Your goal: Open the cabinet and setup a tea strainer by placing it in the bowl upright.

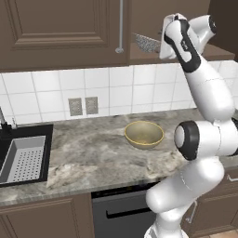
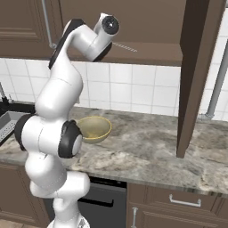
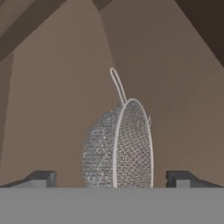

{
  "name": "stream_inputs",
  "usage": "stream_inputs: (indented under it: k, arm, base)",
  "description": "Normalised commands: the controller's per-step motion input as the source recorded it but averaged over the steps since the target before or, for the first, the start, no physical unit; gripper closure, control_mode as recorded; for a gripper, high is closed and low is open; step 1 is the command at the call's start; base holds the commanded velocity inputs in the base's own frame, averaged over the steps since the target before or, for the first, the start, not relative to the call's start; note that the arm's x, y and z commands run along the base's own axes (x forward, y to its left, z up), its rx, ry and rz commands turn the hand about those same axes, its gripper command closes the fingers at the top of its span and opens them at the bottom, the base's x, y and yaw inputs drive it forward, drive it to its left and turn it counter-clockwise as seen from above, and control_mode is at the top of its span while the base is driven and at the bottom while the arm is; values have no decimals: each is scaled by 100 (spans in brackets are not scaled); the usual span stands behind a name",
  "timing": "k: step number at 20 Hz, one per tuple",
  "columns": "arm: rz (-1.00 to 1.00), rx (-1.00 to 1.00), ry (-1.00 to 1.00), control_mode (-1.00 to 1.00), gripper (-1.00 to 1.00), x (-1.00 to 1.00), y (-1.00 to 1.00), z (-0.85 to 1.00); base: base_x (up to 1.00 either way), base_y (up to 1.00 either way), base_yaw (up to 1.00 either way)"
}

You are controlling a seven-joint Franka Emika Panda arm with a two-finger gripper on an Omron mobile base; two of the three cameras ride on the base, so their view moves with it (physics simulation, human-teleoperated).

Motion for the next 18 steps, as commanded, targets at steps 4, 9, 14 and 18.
stream_inputs:
  k: [4,9,14,18]
  arm:
    - [7,0,7,-100,-100,34,0,0]
    - [6,0,4,-100,-100,23,4,0]
    - [5,0,4,-100,-100,24,2,0]
    - [6,0,2,-100,-100,6,10,0]
  base:
    - [0,0,0]
    - [0,0,0]
    - [0,0,0]
    - [0,0,0]
